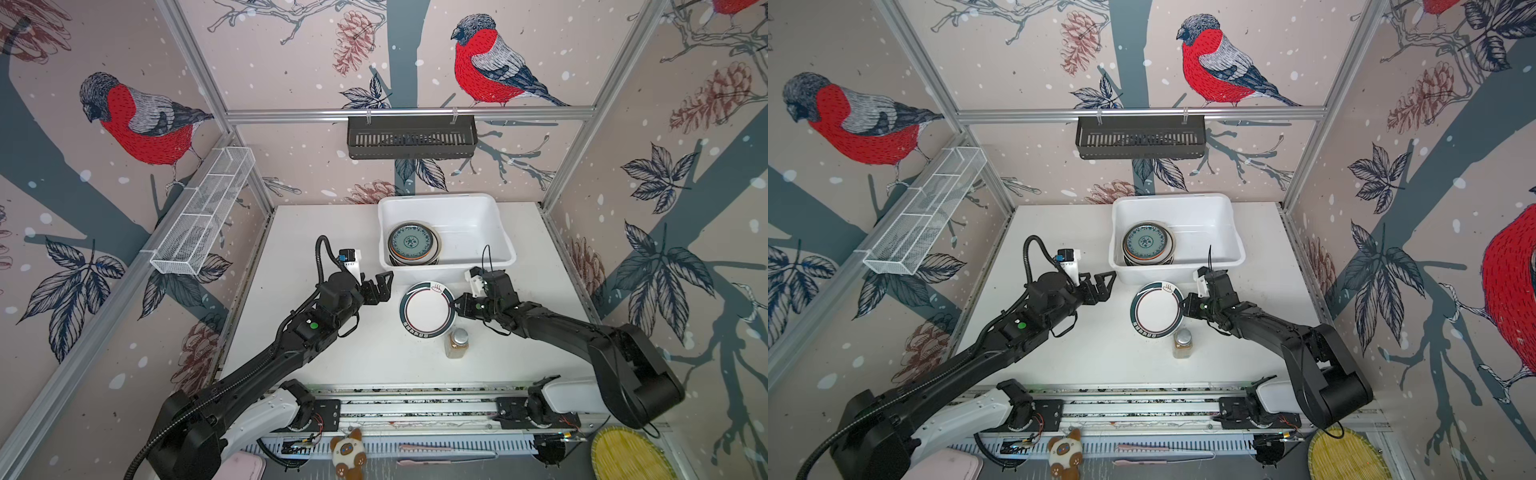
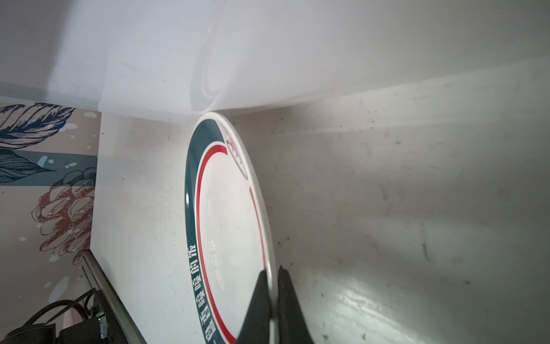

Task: Place the plates into the plastic bin on the countertop
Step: 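Grasp the green-rimmed white plate's edge with the right gripper and tilt it up, then carry the green-rimmed white plate with the right gripper into the bin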

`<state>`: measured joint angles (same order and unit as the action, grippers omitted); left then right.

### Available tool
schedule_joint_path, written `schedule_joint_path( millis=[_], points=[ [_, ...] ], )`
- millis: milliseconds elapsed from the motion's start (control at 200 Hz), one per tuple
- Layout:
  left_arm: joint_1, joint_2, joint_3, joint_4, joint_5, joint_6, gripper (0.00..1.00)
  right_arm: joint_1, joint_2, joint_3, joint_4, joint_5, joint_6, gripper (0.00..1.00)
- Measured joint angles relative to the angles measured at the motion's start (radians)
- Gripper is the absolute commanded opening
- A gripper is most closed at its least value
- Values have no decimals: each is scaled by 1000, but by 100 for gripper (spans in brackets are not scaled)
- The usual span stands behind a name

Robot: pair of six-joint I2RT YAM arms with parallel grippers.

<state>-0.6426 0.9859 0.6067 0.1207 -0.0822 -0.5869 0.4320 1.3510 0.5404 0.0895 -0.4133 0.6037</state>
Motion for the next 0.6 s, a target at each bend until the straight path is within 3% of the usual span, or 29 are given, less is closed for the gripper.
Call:
schedule_joint_path(
  millis=[310, 600],
  points=[
    [0, -12, -14, 0, -5, 0, 98, 14, -30, 84, -91, 0, -110, 0],
    [0, -40, -19, -1, -26, 1, 98, 33, -65, 127, -90, -64, -137, 0]
  ],
)
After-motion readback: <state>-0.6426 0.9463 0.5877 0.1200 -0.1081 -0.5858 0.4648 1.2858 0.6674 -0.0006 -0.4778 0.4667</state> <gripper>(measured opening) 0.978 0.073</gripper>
